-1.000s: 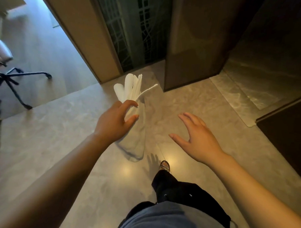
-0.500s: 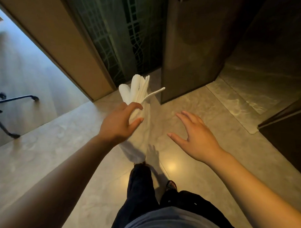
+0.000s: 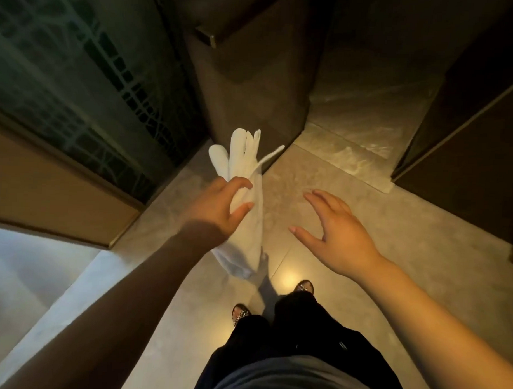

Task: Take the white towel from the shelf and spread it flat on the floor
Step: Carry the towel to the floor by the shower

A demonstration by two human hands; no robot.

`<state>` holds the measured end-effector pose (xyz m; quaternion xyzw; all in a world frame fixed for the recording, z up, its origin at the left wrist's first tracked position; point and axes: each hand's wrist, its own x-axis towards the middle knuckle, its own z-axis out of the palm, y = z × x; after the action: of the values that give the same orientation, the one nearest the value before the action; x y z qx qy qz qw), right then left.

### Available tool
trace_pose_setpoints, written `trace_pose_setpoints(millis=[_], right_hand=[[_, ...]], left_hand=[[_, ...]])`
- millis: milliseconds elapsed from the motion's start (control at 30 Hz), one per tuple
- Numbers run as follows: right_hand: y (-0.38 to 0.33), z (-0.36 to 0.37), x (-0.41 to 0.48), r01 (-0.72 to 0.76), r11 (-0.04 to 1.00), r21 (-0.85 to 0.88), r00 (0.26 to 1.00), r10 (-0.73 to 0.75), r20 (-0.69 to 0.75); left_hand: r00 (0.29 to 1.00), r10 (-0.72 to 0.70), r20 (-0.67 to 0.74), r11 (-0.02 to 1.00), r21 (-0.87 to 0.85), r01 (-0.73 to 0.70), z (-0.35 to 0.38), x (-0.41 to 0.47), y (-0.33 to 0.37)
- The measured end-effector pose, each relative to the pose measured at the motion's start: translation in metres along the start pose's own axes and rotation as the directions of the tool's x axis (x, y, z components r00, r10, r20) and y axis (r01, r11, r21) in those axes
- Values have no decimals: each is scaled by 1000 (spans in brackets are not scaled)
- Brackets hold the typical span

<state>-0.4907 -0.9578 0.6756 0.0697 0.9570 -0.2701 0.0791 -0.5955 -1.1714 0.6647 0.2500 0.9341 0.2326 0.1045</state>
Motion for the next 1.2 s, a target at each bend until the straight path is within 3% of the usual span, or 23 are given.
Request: trace_pose_setpoints(millis=[233,500,867,1033,1200], right_hand=[[42,-39,61,-72,997,-9,996,71,-52],[97,-76,128,-166,986,8,984,166,-62],[174,-87,203,-422,905,45,894,424,-146],[250,-69,217,-474,880,37,863,472,-181],[368,-6,236,-469,882,42,859,467,-210]], left_hand=[[997,66,47,997,47,-68,12,105,20],[961,271,62,953,120,-277,17,222,50],[835,526,160,837,78,-542,56,376,87],[801,571,180,802,85,-591,120,420,109],[787,601,139,788,58,-613,253,455,109]])
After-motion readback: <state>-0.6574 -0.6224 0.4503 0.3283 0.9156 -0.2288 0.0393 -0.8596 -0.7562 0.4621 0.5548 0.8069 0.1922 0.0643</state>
